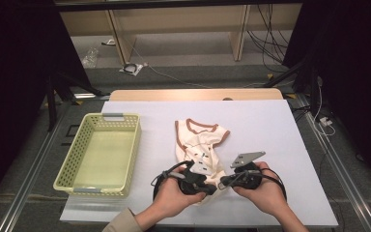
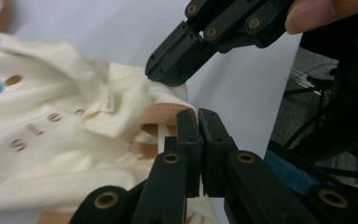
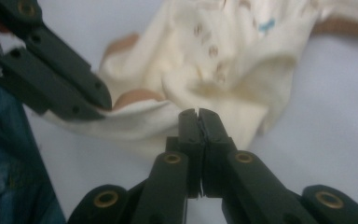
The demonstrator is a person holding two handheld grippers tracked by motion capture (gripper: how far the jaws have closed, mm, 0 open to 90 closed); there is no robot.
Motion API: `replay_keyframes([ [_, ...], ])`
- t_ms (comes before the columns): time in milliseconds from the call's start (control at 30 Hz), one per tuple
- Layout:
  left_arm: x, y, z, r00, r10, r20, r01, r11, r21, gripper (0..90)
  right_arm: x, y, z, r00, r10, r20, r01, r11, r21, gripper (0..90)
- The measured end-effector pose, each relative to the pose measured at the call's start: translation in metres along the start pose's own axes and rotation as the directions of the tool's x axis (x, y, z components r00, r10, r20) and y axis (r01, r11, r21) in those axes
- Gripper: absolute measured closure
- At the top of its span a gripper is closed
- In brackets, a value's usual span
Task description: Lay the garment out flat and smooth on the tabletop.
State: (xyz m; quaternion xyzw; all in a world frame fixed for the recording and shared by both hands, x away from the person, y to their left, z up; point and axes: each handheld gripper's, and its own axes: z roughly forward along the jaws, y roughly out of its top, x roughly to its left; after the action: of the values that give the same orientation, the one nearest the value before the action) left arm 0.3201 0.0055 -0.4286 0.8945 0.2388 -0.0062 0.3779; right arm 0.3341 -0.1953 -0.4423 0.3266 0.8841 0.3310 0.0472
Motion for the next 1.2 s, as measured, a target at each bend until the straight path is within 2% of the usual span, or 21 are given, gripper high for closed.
replay_keyframes([
  [67, -0.004, 0.002, 0.008, 0.9998, 0.021, 0.002, -0.021, 0.9997, 0.013, 86.6, -0.003, -0.009, -0.003, 0.9997, 0.019, 0.014, -0.019, 1.0, 0.008, 85.2],
  [167, -0.011, 0.001, 0.019, 0.9981, 0.06, 0.016, -0.061, 0.9975, 0.035, 83.6, -0.006, -0.015, -0.008, 0.9984, 0.047, 0.031, -0.047, 0.999, -0.009, 82.1],
  [267, -0.014, 0.0, 0.021, 0.9959, 0.089, 0.013, -0.09, 0.9951, 0.04, 71.6, -0.005, -0.013, -0.009, 0.9973, 0.063, 0.038, -0.062, 0.998, -0.02, 78.0],
  [300, -0.013, -0.001, 0.018, 0.9968, 0.08, 0.007, -0.08, 0.9964, 0.029, 65.8, -0.003, -0.012, -0.009, 0.9963, 0.081, 0.03, -0.08, 0.997, -0.02, 76.9],
  [333, -0.011, -0.001, 0.012, 0.9975, 0.071, -0.004, -0.071, 0.9974, 0.014, 61.1, -0.003, -0.012, -0.008, 0.9971, 0.068, 0.033, -0.068, 0.997, -0.026, 75.8],
  [367, -0.008, -0.002, 0.004, 0.9981, 0.06, -0.015, -0.06, 0.9982, -0.005, 56.0, -0.001, -0.012, -0.008, 0.9959, 0.086, 0.029, -0.085, 0.996, -0.025, 74.4],
  [467, 0.008, -0.009, -0.022, 0.9973, 0.019, -0.072, -0.022, 0.9988, -0.045, 48.3, 0.001, -0.011, -0.007, 0.9954, 0.089, 0.035, -0.088, 0.995, -0.042, 72.0],
  [567, 0.027, -0.02, -0.043, 0.9909, -0.039, -0.129, 0.03, 0.9973, -0.067, 48.0, 0.004, -0.008, -0.009, 0.9939, 0.101, 0.043, -0.098, 0.993, -0.064, 69.6],
  [633, 0.036, -0.027, -0.05, 0.987, -0.064, -0.147, 0.055, 0.9963, -0.066, 48.0, 0.007, -0.006, -0.01, 0.9942, 0.098, 0.044, -0.095, 0.992, -0.078, 68.6],
  [733, 0.045, -0.037, -0.05, 0.9788, -0.073, -0.191, 0.071, 0.9973, -0.021, 51.6, 0.015, 0.001, -0.01, 0.995, 0.09, 0.042, -0.086, 0.992, -0.096, 67.6],
  [867, 0.055, -0.048, -0.034, 0.9826, -0.106, -0.153, 0.118, 0.9908, 0.067, 51.9, 0.024, 0.012, -0.006, 0.9968, 0.08, 0.006, -0.079, 0.993, -0.09, 64.1],
  [933, 0.059, -0.051, -0.028, 0.98, -0.135, -0.146, 0.148, 0.9856, 0.082, 50.6, 0.028, 0.015, 0.0, 0.9977, 0.067, -0.007, -0.067, 0.994, -0.083, 61.7],
  [967, 0.061, -0.053, -0.026, 0.9778, -0.147, -0.15, 0.161, 0.9826, 0.092, 50.0, 0.03, 0.017, 0.002, 0.9973, 0.071, -0.016, -0.072, 0.994, -0.077, 60.4],
  [1033, 0.064, -0.054, -0.023, 0.9771, -0.168, -0.131, 0.181, 0.9785, 0.098, 48.7, 0.033, 0.018, 0.006, 0.9953, 0.09, -0.037, -0.092, 0.994, -0.053, 57.0],
  [1067, 0.064, -0.054, -0.021, 0.9782, -0.167, -0.123, 0.18, 0.9787, 0.099, 48.1, 0.033, 0.017, 0.009, 0.9954, 0.088, -0.039, -0.089, 0.995, -0.036, 56.3],
  [1133, 0.065, -0.052, -0.018, 0.984, -0.139, -0.111, 0.15, 0.9847, 0.09, 47.0, 0.033, 0.014, 0.015, 0.9955, 0.085, -0.04, -0.086, 0.996, -0.004, 56.8],
  [1200, 0.064, -0.049, -0.012, 0.9881, -0.119, -0.098, 0.128, 0.9878, 0.089, 47.1, 0.032, 0.01, 0.021, 0.9973, 0.07, -0.022, -0.069, 0.997, 0.041, 62.0],
])
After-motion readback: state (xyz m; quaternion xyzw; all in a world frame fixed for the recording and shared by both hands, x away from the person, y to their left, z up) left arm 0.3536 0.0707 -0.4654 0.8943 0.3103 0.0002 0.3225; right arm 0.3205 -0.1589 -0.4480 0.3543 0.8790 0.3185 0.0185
